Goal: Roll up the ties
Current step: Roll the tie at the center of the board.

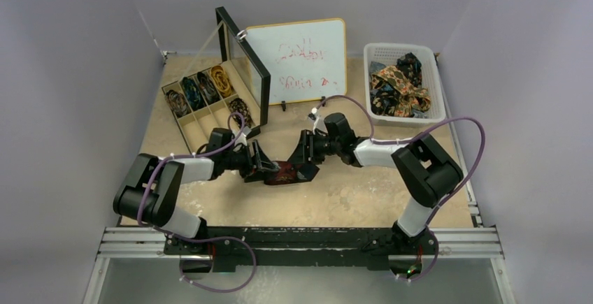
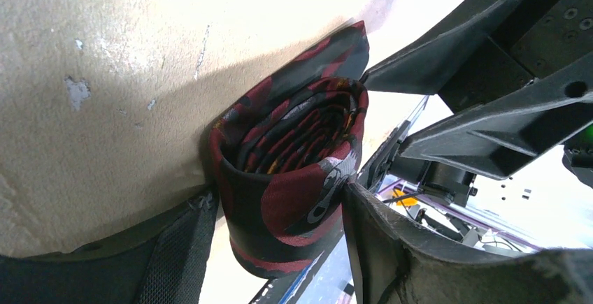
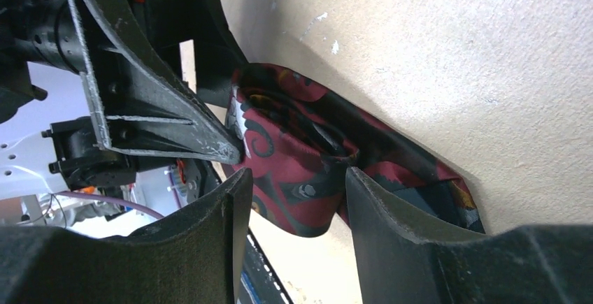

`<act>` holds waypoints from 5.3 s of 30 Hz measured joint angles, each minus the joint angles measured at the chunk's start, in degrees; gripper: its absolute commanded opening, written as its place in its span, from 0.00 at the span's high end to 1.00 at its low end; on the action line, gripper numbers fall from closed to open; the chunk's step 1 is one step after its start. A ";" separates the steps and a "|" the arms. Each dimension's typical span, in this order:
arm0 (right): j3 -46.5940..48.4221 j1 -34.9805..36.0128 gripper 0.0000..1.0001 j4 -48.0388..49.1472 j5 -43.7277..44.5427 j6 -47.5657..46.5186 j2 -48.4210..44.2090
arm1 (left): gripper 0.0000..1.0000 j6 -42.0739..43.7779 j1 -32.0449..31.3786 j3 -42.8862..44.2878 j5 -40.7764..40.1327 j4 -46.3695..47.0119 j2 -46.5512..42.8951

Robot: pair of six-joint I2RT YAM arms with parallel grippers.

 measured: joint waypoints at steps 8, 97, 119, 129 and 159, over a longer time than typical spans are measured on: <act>-0.37 0.00 0.65 1.51 -0.46 0.68 4.04 | 0.35 0.17 0.00 0.63 -0.20 -0.66 0.20; -7.98 2.45 0.76 4.70 7.37 2.19 0.17 | 0.65 8.98 -12.11 18.34 -28.74 -34.05 -4.26; -6.73 1.14 0.70 -3.30 8.98 1.97 -11.10 | 0.65 4.42 -31.65 46.31 -65.20 -62.18 13.46; -15.80 -6.21 0.64 -2.71 11.91 6.14 -15.78 | 0.43 -0.98 -40.15 56.50 -74.88 -71.97 23.10; -15.96 -10.29 0.20 2.45 1.73 4.94 -16.79 | 0.24 6.14 -34.91 44.96 -57.16 -54.69 -2.01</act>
